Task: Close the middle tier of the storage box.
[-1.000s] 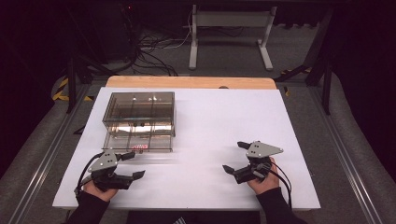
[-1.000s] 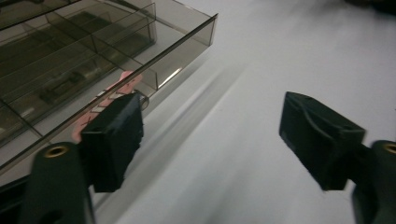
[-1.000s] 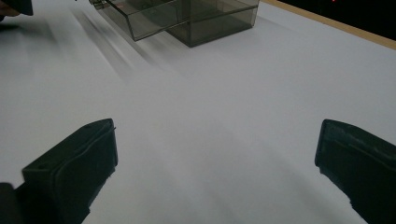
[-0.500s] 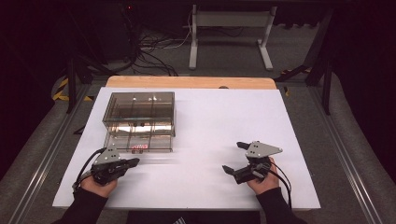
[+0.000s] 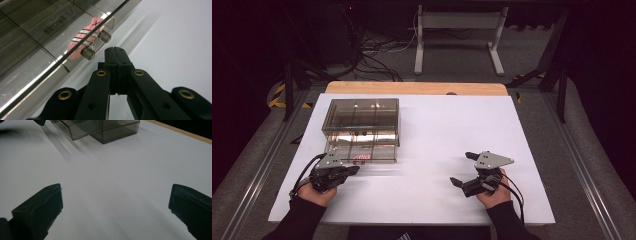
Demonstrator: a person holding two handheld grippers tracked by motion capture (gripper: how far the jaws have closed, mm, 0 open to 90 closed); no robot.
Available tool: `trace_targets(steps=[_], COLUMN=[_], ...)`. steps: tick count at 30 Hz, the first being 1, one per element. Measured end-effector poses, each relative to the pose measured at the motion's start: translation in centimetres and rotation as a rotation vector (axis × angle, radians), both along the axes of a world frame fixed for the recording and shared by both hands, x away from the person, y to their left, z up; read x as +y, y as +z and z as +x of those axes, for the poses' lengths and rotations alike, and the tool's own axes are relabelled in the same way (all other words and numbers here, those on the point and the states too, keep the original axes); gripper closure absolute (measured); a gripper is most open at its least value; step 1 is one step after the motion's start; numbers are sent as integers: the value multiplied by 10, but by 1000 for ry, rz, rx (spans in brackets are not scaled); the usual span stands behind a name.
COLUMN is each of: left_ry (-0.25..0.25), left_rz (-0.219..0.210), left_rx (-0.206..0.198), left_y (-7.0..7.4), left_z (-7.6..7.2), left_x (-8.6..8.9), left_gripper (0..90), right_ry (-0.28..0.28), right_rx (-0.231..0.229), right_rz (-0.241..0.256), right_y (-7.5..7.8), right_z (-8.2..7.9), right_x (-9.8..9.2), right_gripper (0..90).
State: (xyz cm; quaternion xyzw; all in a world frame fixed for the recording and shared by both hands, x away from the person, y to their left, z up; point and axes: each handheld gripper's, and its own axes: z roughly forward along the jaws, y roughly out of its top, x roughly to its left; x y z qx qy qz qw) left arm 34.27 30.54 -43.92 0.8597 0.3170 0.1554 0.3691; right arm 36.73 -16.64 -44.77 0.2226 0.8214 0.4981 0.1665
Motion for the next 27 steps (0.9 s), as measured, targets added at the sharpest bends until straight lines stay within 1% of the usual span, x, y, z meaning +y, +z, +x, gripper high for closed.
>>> trace_targets(steps=[1,4,5,9,11,16,17,19,20,22,27], left_ry=[-4,-1,0,3,4,15,19,18,19,16,18], left_rz=[-1,13,15,27,25,27,21,17,14,14,14], left_rx=[10,16,25,31,35,30,33,25,31,25,24], left_y=[0,0,0,0,0,1,1,2,3,3,3], left_z=[1,3,3,5,6,9,9,10,10,11,13], left_x=[-1,-1,-2,-2,-2,-2,-2,-1,-2,-2,-2], left_gripper=[896,896,896,896,896,896,896,896,896,896,896], right_ry=[0,-1,-2,0,1,2,2,1,1,1,2], right_rx=[0,1,2,0,1,1,1,1,2,2,2], right_rz=[-1,0,0,-1,0,-1,-1,-2,-2,-4,-4], right_y=[0,0,0,0,0,0,0,0,0,0,0], right_z=[0,0,0,0,0,0,0,0,0,0,0], right_x=[0,0,0,0,0,0,0,0,0,1,1], right_gripper=[0,0,0,0,0,0,0,0,0,0,0])
